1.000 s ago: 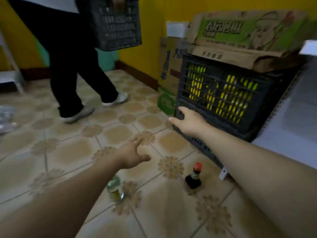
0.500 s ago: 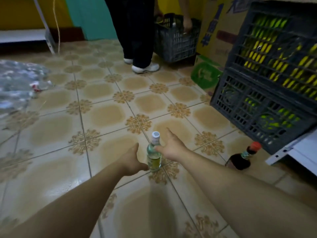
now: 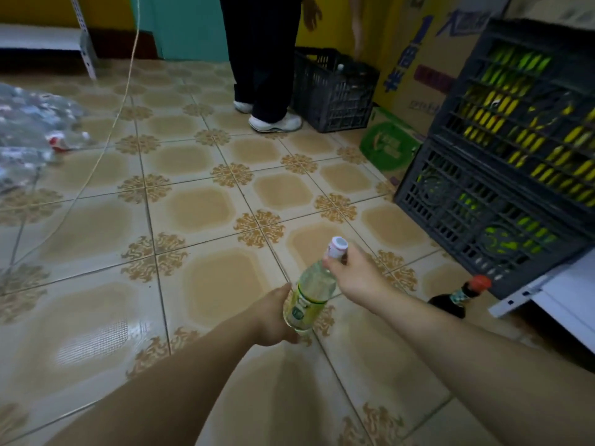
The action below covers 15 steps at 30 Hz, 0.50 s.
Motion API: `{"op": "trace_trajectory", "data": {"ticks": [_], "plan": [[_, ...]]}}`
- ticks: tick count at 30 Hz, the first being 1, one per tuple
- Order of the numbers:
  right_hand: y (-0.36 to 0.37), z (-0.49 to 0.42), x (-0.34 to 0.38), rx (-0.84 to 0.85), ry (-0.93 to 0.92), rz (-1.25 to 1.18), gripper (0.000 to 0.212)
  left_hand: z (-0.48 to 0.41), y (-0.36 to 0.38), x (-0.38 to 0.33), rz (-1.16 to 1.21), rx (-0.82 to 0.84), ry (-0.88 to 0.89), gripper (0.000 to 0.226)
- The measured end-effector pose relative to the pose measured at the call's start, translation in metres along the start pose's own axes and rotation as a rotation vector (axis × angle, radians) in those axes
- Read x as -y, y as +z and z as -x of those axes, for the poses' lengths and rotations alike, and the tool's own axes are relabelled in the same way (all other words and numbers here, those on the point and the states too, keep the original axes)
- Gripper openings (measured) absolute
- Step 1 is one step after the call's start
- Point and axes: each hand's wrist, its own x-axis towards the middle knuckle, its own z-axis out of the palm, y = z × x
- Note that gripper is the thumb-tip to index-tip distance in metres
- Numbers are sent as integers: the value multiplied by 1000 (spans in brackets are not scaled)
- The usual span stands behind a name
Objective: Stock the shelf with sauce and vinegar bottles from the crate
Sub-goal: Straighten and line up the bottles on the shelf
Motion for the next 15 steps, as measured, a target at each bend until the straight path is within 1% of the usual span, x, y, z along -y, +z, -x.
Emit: {"op": "trace_trajectory", "data": {"ticks": [2, 5, 8, 10, 11, 12, 13, 15], "plan": [[-37, 11, 6, -97, -52, -53, 16, 4, 5, -18, 72, 33, 119, 111], [-86, 25, 15, -237, -102, -271, 13, 14, 9, -53, 274, 48, 252, 106], [-128, 42, 18, -408, -177, -398, 9, 21, 16, -95, 420, 21, 333, 93], [-150, 52, 19, -493, -240, -449, 13, 28, 24, -121, 456, 9, 365, 90], [-160, 57, 20, -485, -262, -436, 12, 31, 28, -133, 482, 2, 380, 90], [-169, 61, 20, -431, -272, -399, 8, 35, 31, -145, 525, -6, 396, 89], [-178, 66, 21, -350, -277, -366, 13, 40, 34, -156, 580, -14, 412, 88], [-194, 75, 21, -176, -274, -361, 36, 48, 37, -181, 667, -50, 443, 90]]}}
